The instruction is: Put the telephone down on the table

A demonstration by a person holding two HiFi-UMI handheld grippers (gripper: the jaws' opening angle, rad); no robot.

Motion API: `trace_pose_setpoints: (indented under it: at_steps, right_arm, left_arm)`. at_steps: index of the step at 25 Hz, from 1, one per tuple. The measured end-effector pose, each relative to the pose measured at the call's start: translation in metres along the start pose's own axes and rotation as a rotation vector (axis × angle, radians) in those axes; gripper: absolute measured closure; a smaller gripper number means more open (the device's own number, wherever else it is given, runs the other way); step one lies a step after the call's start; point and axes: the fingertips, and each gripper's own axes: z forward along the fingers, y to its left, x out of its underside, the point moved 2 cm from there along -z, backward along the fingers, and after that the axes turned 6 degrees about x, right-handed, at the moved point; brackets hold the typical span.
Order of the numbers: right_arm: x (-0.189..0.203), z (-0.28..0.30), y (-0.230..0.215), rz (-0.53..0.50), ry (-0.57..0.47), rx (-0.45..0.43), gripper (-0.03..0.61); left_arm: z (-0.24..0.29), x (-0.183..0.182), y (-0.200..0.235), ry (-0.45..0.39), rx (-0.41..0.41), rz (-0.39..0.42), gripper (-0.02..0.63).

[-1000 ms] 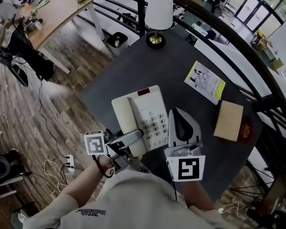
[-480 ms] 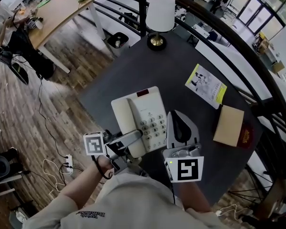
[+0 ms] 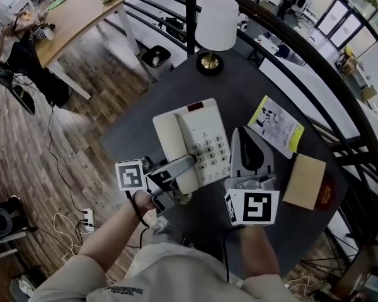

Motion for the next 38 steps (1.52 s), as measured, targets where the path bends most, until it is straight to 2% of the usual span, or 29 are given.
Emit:
trace_pose_setpoints:
  at_steps: [3,11,19,28,33,38]
  right_arm:
    - [0.01,0.03,-0.01,-0.009,0.005,0.0,0.577]
    - [0.06,0.095,-0.018,0.019,0.071,-0.001,0.577]
    - [0.113,0.152,-0.027,0.016,0.13,-0.004,0.577]
    - [0.162,0.172,-0.03,0.057,0.201,0.01,0.577]
    - [0.183,0.17,-0.032,0.087,0.24,0.021,0.577]
    - [0.198,0.17,-0.034,0.123,0.265,0.044,0.577]
  left_arm:
    - [0.017,-0.023,0.025,0.008,0.012,-0.01,0.178]
    - [0.047,-0.062,0.102,0.045,-0.029,-0.024,0.178]
    - [0.068,-0.093,0.172,0.034,-0.074,-0.089,0.178]
    - [0.088,-0.11,0.236,0.028,-0.134,-0.152,0.178]
    - [0.089,-0.114,0.273,0.055,-0.245,-0.101,0.178]
    - [0.092,-0.117,0.284,0.066,-0.244,-0.104,0.178]
